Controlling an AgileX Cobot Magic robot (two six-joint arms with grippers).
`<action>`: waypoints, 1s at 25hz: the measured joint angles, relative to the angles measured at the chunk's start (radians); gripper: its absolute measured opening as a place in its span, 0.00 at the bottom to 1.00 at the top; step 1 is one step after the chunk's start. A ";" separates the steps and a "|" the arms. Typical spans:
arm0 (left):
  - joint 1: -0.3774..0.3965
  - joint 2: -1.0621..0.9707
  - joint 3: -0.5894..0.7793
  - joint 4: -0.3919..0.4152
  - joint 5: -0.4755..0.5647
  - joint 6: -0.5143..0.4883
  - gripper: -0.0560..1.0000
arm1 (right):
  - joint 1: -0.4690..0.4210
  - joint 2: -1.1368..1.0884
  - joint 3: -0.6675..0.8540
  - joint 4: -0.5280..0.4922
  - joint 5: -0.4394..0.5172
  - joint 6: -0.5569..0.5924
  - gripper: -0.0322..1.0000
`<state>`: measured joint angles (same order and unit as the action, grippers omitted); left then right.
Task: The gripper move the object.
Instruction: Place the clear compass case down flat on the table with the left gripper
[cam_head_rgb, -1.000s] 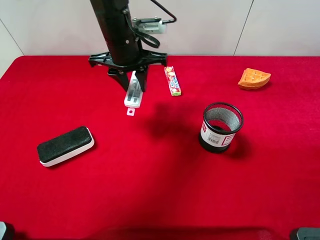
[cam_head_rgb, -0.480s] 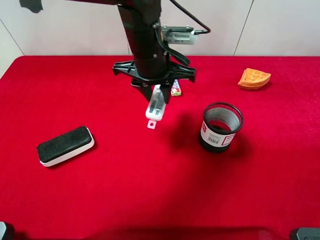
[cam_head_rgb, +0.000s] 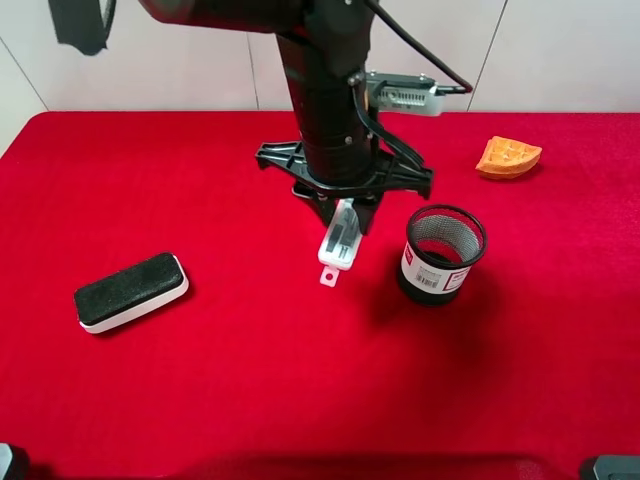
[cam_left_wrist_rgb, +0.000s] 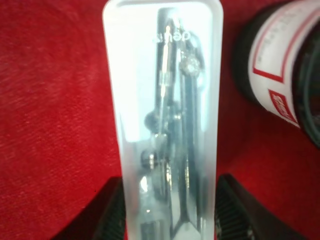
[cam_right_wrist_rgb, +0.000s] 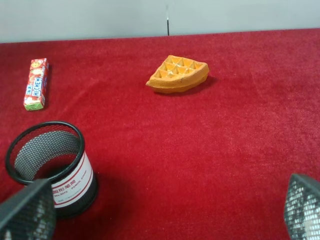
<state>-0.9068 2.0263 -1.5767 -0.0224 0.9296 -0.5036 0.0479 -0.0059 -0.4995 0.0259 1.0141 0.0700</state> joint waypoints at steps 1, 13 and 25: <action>-0.009 0.000 0.000 0.007 0.000 -0.004 0.43 | 0.000 0.000 0.000 0.000 0.000 0.000 0.70; -0.058 0.000 0.076 0.055 -0.060 -0.051 0.43 | 0.000 0.000 0.000 0.000 0.000 0.000 0.70; -0.058 0.000 0.216 0.058 -0.240 -0.050 0.43 | 0.000 0.000 0.000 0.000 0.000 0.000 0.70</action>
<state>-0.9647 2.0259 -1.3608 0.0358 0.6898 -0.5536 0.0479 -0.0059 -0.4995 0.0259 1.0141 0.0700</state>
